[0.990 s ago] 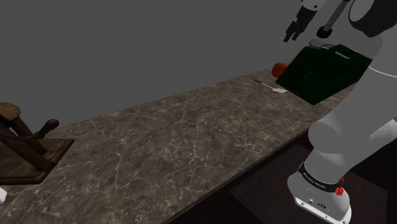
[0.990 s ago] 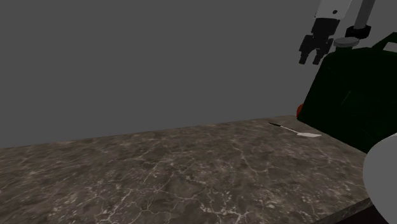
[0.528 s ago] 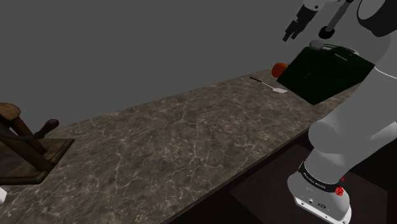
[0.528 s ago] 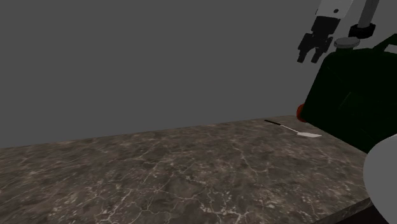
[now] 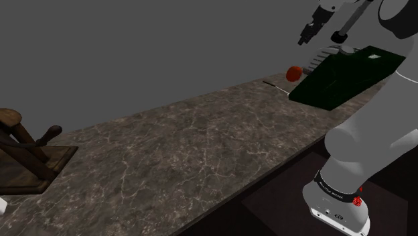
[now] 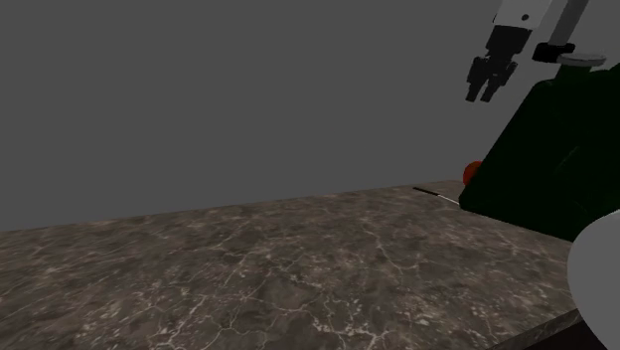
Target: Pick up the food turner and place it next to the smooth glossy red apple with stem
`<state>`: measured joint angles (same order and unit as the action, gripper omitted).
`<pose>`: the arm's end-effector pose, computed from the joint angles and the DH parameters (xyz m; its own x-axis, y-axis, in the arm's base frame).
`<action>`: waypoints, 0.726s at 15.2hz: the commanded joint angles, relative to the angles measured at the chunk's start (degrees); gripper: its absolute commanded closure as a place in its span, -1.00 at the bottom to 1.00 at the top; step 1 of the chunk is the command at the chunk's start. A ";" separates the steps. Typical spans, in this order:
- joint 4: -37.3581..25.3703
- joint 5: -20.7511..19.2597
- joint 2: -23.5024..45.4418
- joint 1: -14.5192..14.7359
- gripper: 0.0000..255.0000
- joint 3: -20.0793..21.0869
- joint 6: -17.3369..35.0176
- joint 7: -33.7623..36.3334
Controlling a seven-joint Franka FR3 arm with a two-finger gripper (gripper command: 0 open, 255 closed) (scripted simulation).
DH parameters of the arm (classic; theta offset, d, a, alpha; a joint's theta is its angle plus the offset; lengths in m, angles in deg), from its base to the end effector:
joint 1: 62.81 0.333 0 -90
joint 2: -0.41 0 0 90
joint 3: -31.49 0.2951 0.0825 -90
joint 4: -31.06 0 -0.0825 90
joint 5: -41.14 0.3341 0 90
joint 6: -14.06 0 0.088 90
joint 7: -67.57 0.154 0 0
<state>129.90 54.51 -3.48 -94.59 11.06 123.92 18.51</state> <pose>0.3407 -0.4042 0.5616 0.9316 -0.0985 0.3499 -0.1114 -0.9936 0.0169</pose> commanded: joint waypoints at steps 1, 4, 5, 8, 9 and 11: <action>0.52 0.13 5.17 -0.25 1.00 -0.43 -0.13 0.00; 3.04 -0.32 3.06 -0.68 1.00 -0.83 0.20 -0.88; 1.09 0.87 5.48 -1.16 1.00 -1.67 0.13 -2.48; 1.07 0.62 5.07 -0.87 1.00 -1.34 -0.09 -1.88; -0.91 1.13 0.24 -0.82 1.00 -1.24 -0.22 -2.44; -0.43 0.79 1.16 -0.63 -1.00 -0.98 0.62 -1.87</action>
<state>128.53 55.55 -2.93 -95.26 10.03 123.88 16.37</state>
